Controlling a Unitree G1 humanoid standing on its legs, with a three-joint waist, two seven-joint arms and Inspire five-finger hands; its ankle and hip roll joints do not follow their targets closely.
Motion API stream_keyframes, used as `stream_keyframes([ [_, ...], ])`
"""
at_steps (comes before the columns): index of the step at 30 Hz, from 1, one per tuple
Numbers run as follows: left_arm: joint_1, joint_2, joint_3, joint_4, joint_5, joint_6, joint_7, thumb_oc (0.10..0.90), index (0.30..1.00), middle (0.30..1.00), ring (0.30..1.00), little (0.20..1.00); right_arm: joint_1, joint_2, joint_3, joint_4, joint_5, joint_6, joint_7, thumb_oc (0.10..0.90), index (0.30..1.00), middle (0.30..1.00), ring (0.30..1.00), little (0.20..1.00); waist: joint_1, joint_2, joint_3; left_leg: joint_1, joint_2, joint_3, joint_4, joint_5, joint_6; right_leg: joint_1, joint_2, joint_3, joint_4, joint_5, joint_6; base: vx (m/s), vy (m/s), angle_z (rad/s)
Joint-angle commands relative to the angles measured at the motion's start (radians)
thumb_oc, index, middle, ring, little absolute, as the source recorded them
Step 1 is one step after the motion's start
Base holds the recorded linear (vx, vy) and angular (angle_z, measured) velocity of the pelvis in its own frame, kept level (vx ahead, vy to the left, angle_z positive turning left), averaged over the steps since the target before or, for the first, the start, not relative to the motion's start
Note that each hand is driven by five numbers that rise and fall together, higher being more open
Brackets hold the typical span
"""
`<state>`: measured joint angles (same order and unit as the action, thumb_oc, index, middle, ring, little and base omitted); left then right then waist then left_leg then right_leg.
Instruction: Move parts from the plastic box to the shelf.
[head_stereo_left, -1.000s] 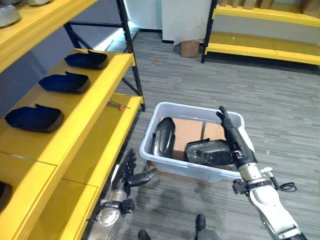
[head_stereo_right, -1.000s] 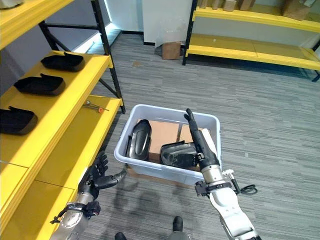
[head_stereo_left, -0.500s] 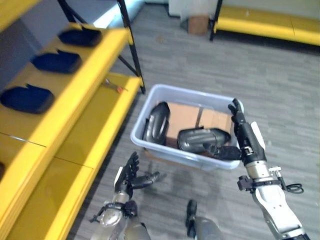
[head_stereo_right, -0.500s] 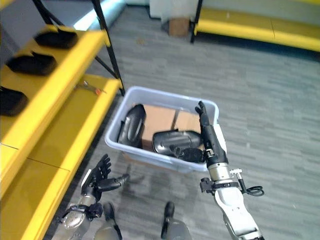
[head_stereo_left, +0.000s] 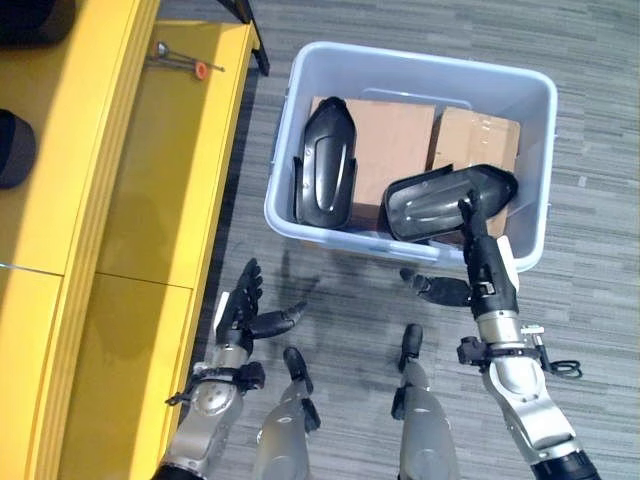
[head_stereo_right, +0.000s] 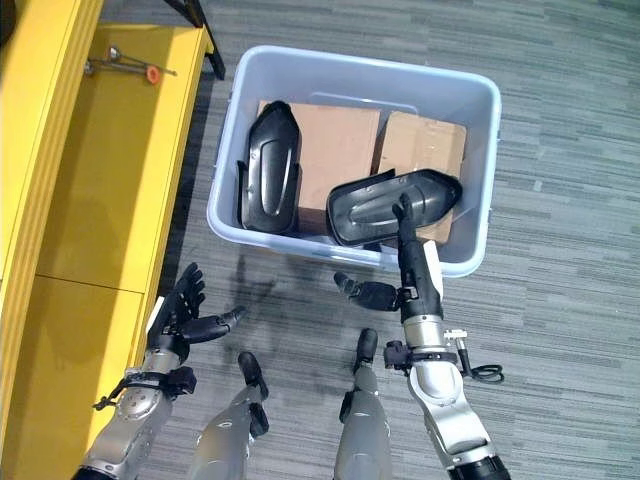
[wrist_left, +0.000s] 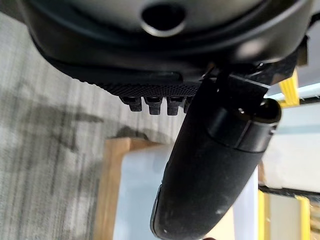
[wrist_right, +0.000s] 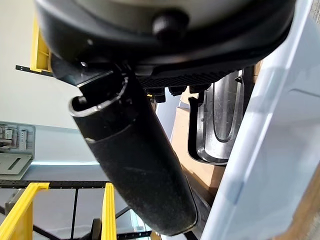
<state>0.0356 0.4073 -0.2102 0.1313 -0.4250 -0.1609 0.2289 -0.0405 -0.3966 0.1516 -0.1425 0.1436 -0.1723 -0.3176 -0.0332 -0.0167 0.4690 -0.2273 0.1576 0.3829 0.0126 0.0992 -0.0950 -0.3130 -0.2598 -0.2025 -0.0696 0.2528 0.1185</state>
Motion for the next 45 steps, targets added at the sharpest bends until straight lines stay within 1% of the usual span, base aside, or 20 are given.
stream_keyframes([
  [1, 0.012, 0.010, 0.029, -0.087, 0.039, -0.082, 0.016, 0.900, 1.000, 1.000, 1.000, 1.000, -0.043, -0.014, -0.081, -0.072, 0.081, -0.104, -0.046, 0.900, 1.000, 1.000, 1.000, 1.000, -0.016, -0.017, -0.071, -0.068, 0.068, -0.008, 0.079, 0.036, -0.037, 0.022, -0.054, 0.016, 0.087, -0.046, 0.090, 0.00, 0.000, 0.00],
  [3, 0.016, 0.009, 0.030, -0.094, 0.032, -0.078, 0.018, 0.900, 1.000, 1.000, 1.000, 1.000, -0.048, 0.003, -0.086, -0.064, 0.205, -0.128, -0.026, 0.900, 1.000, 1.000, 1.000, 1.000, -0.017, -0.022, -0.064, -0.078, 0.073, -0.003, 0.078, 0.040, -0.038, 0.004, -0.051, 0.017, 0.091, -0.041, 0.090, 0.00, -0.014, -0.05],
  [4, 0.016, 0.009, 0.030, -0.094, 0.032, -0.078, 0.018, 0.900, 1.000, 1.000, 1.000, 1.000, -0.048, 0.003, -0.086, -0.064, 0.205, -0.128, -0.026, 0.900, 1.000, 1.000, 1.000, 1.000, -0.017, -0.022, -0.064, -0.078, 0.073, -0.003, 0.078, 0.040, -0.038, 0.004, -0.051, 0.017, 0.091, -0.041, 0.090, 0.00, -0.018, -0.05],
  [5, 0.015, 0.009, 0.030, -0.094, 0.032, -0.075, 0.017, 0.900, 1.000, 1.000, 1.000, 1.000, -0.054, 0.008, -0.087, -0.058, 0.265, -0.141, -0.013, 0.900, 1.000, 1.000, 1.000, 1.000, -0.016, -0.022, -0.060, -0.083, 0.075, -0.002, 0.078, 0.041, -0.040, -0.001, -0.050, 0.017, 0.092, -0.041, 0.089, -0.01, -0.020, -0.04],
  [8, 0.020, 0.012, 0.026, -0.099, 0.021, -0.069, 0.010, 0.900, 1.000, 1.000, 1.000, 1.000, -0.072, 0.010, -0.085, -0.054, 0.362, -0.157, 0.006, 0.900, 1.000, 1.000, 1.000, 1.000, -0.015, -0.023, -0.050, -0.089, 0.083, -0.003, 0.079, 0.045, -0.044, -0.016, -0.044, 0.017, 0.096, -0.040, 0.087, 0.00, -0.034, -0.05],
  [11, 0.026, 0.016, 0.027, -0.105, 0.010, -0.057, 0.007, 0.900, 1.000, 1.000, 1.000, 1.000, -0.101, 0.018, -0.077, -0.058, 0.539, -0.190, 0.044, 0.900, 1.000, 1.000, 1.000, 1.000, -0.013, -0.027, -0.041, -0.093, 0.093, 0.002, 0.074, 0.052, -0.049, -0.030, -0.033, 0.018, 0.100, -0.040, 0.085, 0.00, -0.040, -0.09],
  [12, 0.026, 0.016, 0.027, -0.105, 0.010, -0.057, 0.007, 0.900, 1.000, 1.000, 1.000, 1.000, -0.101, 0.018, -0.077, -0.058, 0.539, -0.190, 0.044, 0.900, 1.000, 1.000, 1.000, 1.000, -0.013, -0.027, -0.041, -0.093, 0.093, 0.002, 0.074, 0.052, -0.049, -0.031, -0.033, 0.018, 0.100, -0.040, 0.085, 0.00, -0.029, -0.10],
  [13, 0.025, 0.016, 0.026, -0.106, 0.007, -0.051, 0.006, 0.900, 1.000, 1.000, 1.000, 1.000, -0.107, 0.020, -0.076, -0.055, 0.584, -0.196, 0.051, 0.900, 1.000, 1.000, 1.000, 1.000, -0.012, -0.029, -0.038, -0.094, 0.095, 0.002, 0.073, 0.053, -0.050, -0.034, -0.030, 0.018, 0.102, -0.041, 0.084, 0.01, -0.038, -0.08],
  [14, 0.025, 0.020, 0.025, -0.113, 0.001, -0.042, 0.002, 0.900, 1.000, 1.000, 1.000, 1.000, -0.114, 0.036, -0.055, -0.054, 0.725, -0.211, 0.093, 0.900, 1.000, 1.000, 1.000, 1.000, -0.010, -0.030, -0.034, -0.094, 0.098, 0.002, 0.068, 0.058, -0.053, -0.041, -0.025, 0.019, 0.105, -0.041, 0.083, 0.01, -0.055, -0.05],
  [15, 0.026, 0.020, 0.027, -0.116, -0.003, -0.037, 0.000, 0.900, 1.000, 1.000, 1.000, 1.000, -0.119, 0.039, -0.047, -0.053, 0.789, -0.218, 0.116, 0.900, 1.000, 1.000, 1.000, 1.000, -0.009, -0.032, -0.032, -0.094, 0.099, 0.001, 0.066, 0.061, -0.054, -0.043, -0.021, 0.018, 0.107, -0.042, 0.080, 0.02, -0.051, -0.04],
  [17, 0.029, 0.021, 0.027, -0.121, -0.012, -0.032, -0.005, 0.900, 1.000, 1.000, 1.000, 1.000, -0.125, 0.038, -0.036, -0.048, 0.872, -0.221, 0.142, 0.900, 1.000, 1.000, 1.000, 1.000, -0.007, -0.033, -0.029, -0.094, 0.102, 0.001, 0.063, 0.063, -0.057, -0.047, -0.018, 0.016, 0.112, -0.046, 0.078, 0.01, -0.032, -0.03],
  [18, 0.029, 0.021, 0.027, -0.121, -0.012, -0.032, -0.005, 0.900, 1.000, 1.000, 1.000, 1.000, -0.125, 0.038, -0.037, -0.046, 0.874, -0.221, 0.144, 0.900, 1.000, 1.000, 1.000, 1.000, -0.007, -0.033, -0.029, -0.094, 0.102, 0.001, 0.063, 0.063, -0.057, -0.047, -0.018, 0.016, 0.113, -0.046, 0.078, 0.01, -0.025, -0.04],
  [20, 0.034, 0.025, 0.029, -0.122, -0.016, -0.028, -0.009, 0.900, 1.000, 1.000, 1.000, 1.000, -0.130, 0.033, -0.028, -0.050, 0.931, -0.221, 0.167, 0.900, 1.000, 1.000, 1.000, 1.000, -0.005, -0.032, -0.027, -0.093, 0.104, -0.001, 0.059, 0.066, -0.058, -0.051, -0.014, 0.016, 0.120, -0.051, 0.074, 0.02, -0.031, -0.03],
  [26, 0.034, 0.031, 0.023, -0.131, -0.029, -0.027, -0.021, 0.900, 1.000, 1.000, 1.000, 1.000, -0.170, 0.005, -0.019, -0.031, 0.946, -0.205, 0.169, 0.900, 1.000, 1.000, 1.000, 1.000, 0.001, -0.028, -0.020, -0.096, 0.106, -0.011, 0.054, 0.069, -0.060, -0.063, -0.004, 0.014, 0.135, -0.061, 0.068, 0.01, -0.009, 0.00],
  [27, 0.030, 0.032, 0.021, -0.132, -0.035, -0.026, -0.019, 0.900, 1.000, 1.000, 1.000, 1.000, -0.197, -0.006, -0.022, -0.014, 0.933, -0.202, 0.156, 0.900, 1.000, 1.000, 1.000, 1.000, 0.005, -0.025, -0.017, -0.095, 0.106, -0.015, 0.053, 0.067, -0.060, -0.069, -0.003, 0.013, 0.144, -0.067, 0.065, 0.04, -0.022, 0.01],
  [31, 0.026, 0.031, 0.009, -0.141, -0.044, -0.025, -0.016, 0.900, 1.000, 1.000, 1.000, 1.000, -0.254, -0.020, -0.033, 0.044, 0.916, -0.203, 0.119, 0.900, 1.000, 1.000, 1.000, 1.000, 0.013, -0.023, -0.008, -0.099, 0.106, -0.021, 0.048, 0.068, -0.059, -0.076, 0.000, 0.009, 0.151, -0.071, 0.062, 0.02, -0.019, 0.02],
  [35, 0.021, 0.033, 0.004, -0.144, -0.048, -0.023, -0.014, 0.900, 1.000, 1.000, 1.000, 1.000, -0.283, -0.025, -0.041, 0.080, 0.897, -0.196, 0.096, 0.900, 1.000, 1.000, 1.000, 1.000, 0.016, -0.021, -0.003, -0.106, 0.106, -0.028, 0.051, 0.068, -0.058, -0.081, -0.001, 0.006, 0.154, -0.073, 0.061, 0.00, -0.006, 0.03],
  [37, 0.020, 0.033, 0.002, -0.147, -0.049, -0.025, -0.013, 0.900, 1.000, 1.000, 1.000, 1.000, -0.311, -0.031, -0.048, 0.111, 0.884, -0.193, 0.079, 0.900, 1.000, 1.000, 1.000, 1.000, 0.020, -0.019, 0.000, -0.110, 0.105, -0.029, 0.050, 0.067, -0.058, -0.086, -0.001, 0.006, 0.154, -0.073, 0.061, 0.00, 0.000, 0.00],
  [41, 0.020, 0.032, -0.011, -0.151, -0.057, -0.026, -0.011, 0.900, 1.000, 1.000, 1.000, 1.000, -0.364, -0.044, -0.052, 0.182, 0.900, -0.192, 0.057, 0.900, 1.000, 1.000, 1.000, 1.000, 0.027, -0.015, 0.005, -0.117, 0.104, -0.034, 0.049, 0.067, -0.058, -0.093, -0.002, 0.005, 0.158, -0.074, 0.059, 0.00, 0.000, 0.00],
  [45, 0.017, 0.037, -0.020, -0.155, -0.071, -0.026, -0.010, 0.900, 1.000, 1.000, 1.000, 1.000, -0.451, -0.066, -0.054, 0.299, 0.922, -0.184, 0.029, 0.900, 1.000, 1.000, 1.000, 1.000, 0.035, -0.009, 0.018, -0.124, 0.101, -0.035, 0.049, 0.067, -0.059, -0.102, -0.004, 0.006, 0.163, -0.076, 0.057, 0.00, 0.000, 0.00],
])
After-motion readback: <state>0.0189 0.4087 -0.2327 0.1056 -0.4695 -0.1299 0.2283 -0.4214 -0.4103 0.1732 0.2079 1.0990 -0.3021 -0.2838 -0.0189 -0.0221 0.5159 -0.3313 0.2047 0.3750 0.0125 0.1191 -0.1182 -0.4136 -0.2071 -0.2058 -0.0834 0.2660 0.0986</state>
